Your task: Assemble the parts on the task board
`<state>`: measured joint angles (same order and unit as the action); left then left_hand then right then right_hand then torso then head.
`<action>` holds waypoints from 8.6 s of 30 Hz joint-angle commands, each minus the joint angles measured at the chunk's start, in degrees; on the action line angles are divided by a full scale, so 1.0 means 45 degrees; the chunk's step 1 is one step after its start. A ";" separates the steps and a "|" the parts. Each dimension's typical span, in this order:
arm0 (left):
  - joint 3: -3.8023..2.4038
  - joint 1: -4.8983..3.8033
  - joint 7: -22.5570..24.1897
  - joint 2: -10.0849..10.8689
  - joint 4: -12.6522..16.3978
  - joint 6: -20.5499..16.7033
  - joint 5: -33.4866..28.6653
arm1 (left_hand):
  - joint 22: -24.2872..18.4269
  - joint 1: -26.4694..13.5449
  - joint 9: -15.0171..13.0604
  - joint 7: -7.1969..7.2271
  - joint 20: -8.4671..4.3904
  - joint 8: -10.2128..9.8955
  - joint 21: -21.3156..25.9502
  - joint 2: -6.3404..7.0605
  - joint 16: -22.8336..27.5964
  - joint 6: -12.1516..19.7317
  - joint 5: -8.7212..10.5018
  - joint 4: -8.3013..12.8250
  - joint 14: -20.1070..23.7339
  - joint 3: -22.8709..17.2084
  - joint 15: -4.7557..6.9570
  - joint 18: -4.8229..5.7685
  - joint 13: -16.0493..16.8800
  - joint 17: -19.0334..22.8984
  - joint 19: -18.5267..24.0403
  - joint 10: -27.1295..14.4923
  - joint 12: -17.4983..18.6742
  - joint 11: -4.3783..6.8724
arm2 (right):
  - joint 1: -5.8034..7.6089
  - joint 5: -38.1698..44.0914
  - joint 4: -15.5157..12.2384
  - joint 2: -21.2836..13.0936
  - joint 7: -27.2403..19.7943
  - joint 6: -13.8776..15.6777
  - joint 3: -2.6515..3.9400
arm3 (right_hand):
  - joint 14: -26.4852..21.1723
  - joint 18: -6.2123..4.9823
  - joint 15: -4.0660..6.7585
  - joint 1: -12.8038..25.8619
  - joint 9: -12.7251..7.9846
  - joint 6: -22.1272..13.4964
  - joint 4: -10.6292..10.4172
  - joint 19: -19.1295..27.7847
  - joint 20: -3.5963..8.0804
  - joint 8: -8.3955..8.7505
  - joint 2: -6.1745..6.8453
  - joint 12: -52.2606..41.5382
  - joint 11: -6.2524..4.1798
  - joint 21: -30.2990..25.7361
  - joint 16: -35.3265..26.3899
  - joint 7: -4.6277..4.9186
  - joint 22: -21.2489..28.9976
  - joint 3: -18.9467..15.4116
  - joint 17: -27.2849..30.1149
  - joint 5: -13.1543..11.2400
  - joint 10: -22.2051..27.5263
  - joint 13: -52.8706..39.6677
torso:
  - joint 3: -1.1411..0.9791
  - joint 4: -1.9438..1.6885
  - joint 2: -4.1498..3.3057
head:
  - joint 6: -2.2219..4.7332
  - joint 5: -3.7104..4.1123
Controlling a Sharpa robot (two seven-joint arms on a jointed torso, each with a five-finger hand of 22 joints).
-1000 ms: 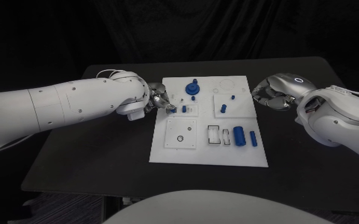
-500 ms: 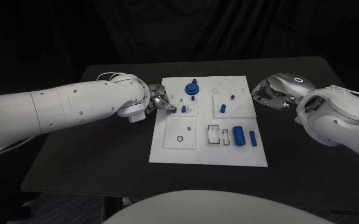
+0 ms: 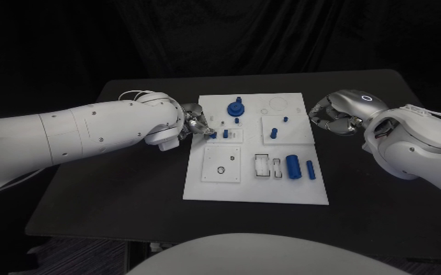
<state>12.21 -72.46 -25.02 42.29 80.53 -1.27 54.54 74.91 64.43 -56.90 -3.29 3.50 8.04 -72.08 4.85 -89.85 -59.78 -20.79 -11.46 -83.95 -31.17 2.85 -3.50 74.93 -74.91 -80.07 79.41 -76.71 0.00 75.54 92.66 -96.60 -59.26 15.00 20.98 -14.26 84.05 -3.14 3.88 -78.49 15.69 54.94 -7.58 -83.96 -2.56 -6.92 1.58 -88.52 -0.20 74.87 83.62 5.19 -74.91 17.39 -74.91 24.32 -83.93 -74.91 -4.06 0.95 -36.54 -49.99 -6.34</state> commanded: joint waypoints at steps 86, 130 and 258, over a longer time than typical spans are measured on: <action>-0.0007 0.0134 0.0352 -0.0076 -0.0140 0.0392 -0.0117 | 0.2038 -0.0144 -0.0011 -0.0044 0.0077 0.0002 0.0311 -0.0218 -0.0033 -0.0143 -0.0366 0.0302 -0.1345 -0.0128 -0.0066 -0.0211 0.1364 -0.3353 0.0240 -0.0453 0.0459 -0.0006 | 0.0012 0.0041 0.0003 0.0004 0.0188 -0.0055 0.0008 | 0.0967 -0.0047 0.0044 -0.0117 0.0036 0.0148 0.0094 -0.0086 0.0068 0.0112 -0.0014 0.0035 -0.0048 0.0016 -0.0007 0.0005 -0.2353 0.0197 -0.1962 0.0276 -0.0943 -0.2933 | -0.0002 0.0001 0.0005 | -0.0003 -0.0052; -0.0007 0.0155 0.0297 -0.0221 -0.0349 0.0427 -0.0118 | 0.2032 -0.1977 0.0464 -0.0204 0.0197 -0.0432 0.0419 -0.1149 -0.0033 -0.0159 0.1875 -0.1169 -0.1345 0.3328 -0.0192 -0.0220 0.1337 -0.3353 0.0268 -0.0530 0.0338 -0.0154 | 0.0012 0.0041 0.0024 0.0038 0.0220 -0.0128 0.0008 | 0.0961 -0.0056 0.0045 -0.0099 0.0040 0.0151 0.0097 -0.0072 0.0070 0.0117 -0.0004 0.0108 -0.0046 -0.0028 -0.0040 0.0009 -0.2341 0.0201 -0.1930 0.0311 -0.0864 -0.2849 | 0.0001 0.0006 0.0002 | -0.0003 -0.0029; -0.0008 0.0441 0.0068 -0.0543 -0.0911 0.1057 -0.0117 | 0.2024 -0.1363 -0.0713 -0.0251 0.0243 0.1025 0.0451 -0.1162 -0.0033 0.0886 0.2551 -0.1135 -0.1345 0.3938 -0.0243 -0.0227 0.1195 -0.3353 0.0308 -0.0677 0.0282 -0.0206 | 0.0008 -0.0534 0.0066 0.0077 0.0249 -0.0489 0.0007 | 0.0949 -0.0076 0.0044 -0.0020 0.0054 0.0164 0.0096 -0.0043 0.0073 0.0142 0.0007 0.0134 -0.0043 -0.0133 -0.0094 0.0013 -0.2313 0.0230 -0.1880 0.0339 -0.0845 -0.2822 | 0.0001 -0.0003 -0.0001 | -0.0003 -0.0154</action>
<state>11.58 -71.43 -22.65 40.02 76.63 1.96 54.04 74.91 58.69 -60.02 -4.32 4.11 13.21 -70.09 -0.34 -89.85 -55.49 -9.46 -16.66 -83.95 -13.73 2.04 -3.51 74.93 -74.91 -78.63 76.26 -75.16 -0.54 75.54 90.18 -96.21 -58.86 15.31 19.12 -14.26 84.05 -3.14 3.88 -78.48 15.87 55.25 -7.18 -83.96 -2.56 -6.49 1.58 -88.08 -0.20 74.48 83.39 5.28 -74.94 18.11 -74.91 25.47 -83.93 -74.91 -4.06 0.94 -36.54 -49.99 -7.00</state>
